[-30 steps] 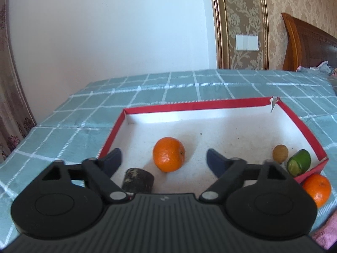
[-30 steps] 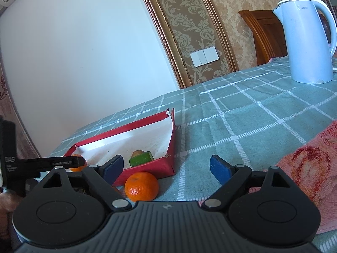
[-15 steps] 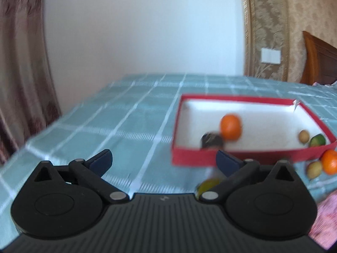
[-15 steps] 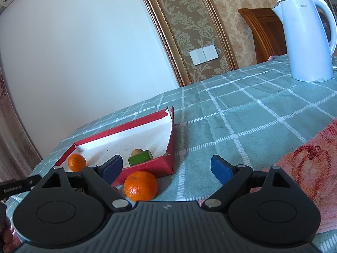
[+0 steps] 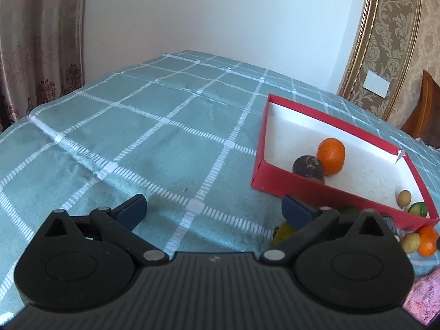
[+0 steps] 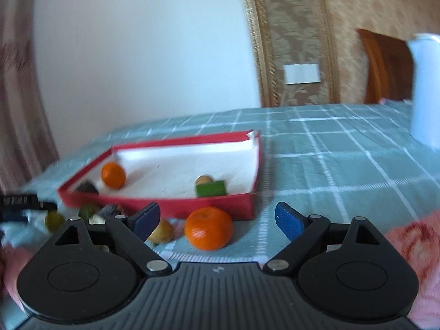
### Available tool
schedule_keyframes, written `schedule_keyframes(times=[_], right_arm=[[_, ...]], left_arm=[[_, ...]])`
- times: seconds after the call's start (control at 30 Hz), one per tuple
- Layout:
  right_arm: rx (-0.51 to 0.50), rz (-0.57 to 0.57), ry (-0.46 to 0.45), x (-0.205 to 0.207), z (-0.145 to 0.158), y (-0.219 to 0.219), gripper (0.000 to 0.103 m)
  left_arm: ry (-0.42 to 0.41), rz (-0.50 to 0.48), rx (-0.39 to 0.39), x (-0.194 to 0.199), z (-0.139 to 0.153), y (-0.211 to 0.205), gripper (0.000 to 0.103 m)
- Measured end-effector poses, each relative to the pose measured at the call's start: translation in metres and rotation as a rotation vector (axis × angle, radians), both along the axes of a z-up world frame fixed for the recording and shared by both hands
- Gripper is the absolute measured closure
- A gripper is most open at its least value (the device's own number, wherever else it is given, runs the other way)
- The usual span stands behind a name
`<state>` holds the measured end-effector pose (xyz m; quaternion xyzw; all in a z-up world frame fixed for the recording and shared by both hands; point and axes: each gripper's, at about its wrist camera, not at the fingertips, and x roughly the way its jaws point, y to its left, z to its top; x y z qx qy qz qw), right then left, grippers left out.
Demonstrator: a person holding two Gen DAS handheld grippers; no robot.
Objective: Organize fruits
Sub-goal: 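Move the right gripper to the small tangerine beside the box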
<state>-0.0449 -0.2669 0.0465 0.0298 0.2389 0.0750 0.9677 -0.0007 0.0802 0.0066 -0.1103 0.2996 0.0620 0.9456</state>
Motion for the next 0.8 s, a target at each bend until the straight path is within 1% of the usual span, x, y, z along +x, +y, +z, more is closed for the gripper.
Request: schedule_keyframes(times=[0.07,0.13,0.2,0.43,0.63,0.8], right_arm=[[-0.044,0.016,0.022,0.005,-0.001,0.008,0.012],[-0.069,0.017,0.053,0.009,-0.004,0.011,0.012],[-0.085,0.008,0.086,0.014,-0.006,0.013,0.012],[-0.083,-0.012,0.168,0.025,-0.013,0.011,0.012],[-0.056,-0.013,0.172,0.024,-0.014,0.007,0.012],[-0.063,-0.002,0.175,0.027,-0.014,0.010,0.012]], left_arm=[[0.009,0.024,0.011,0.000,0.000,0.000,0.000],[0.029,0.040,0.016,0.002,-0.001,0.000,0.000],[0.030,0.040,0.020,0.001,-0.001,0.000,0.000],[0.024,0.038,0.027,0.001,-0.001,-0.001,0.000],[-0.015,0.002,0.089,-0.005,0.003,-0.012,0.000],[-0.046,-0.010,0.102,-0.009,0.004,-0.016,0.000]])
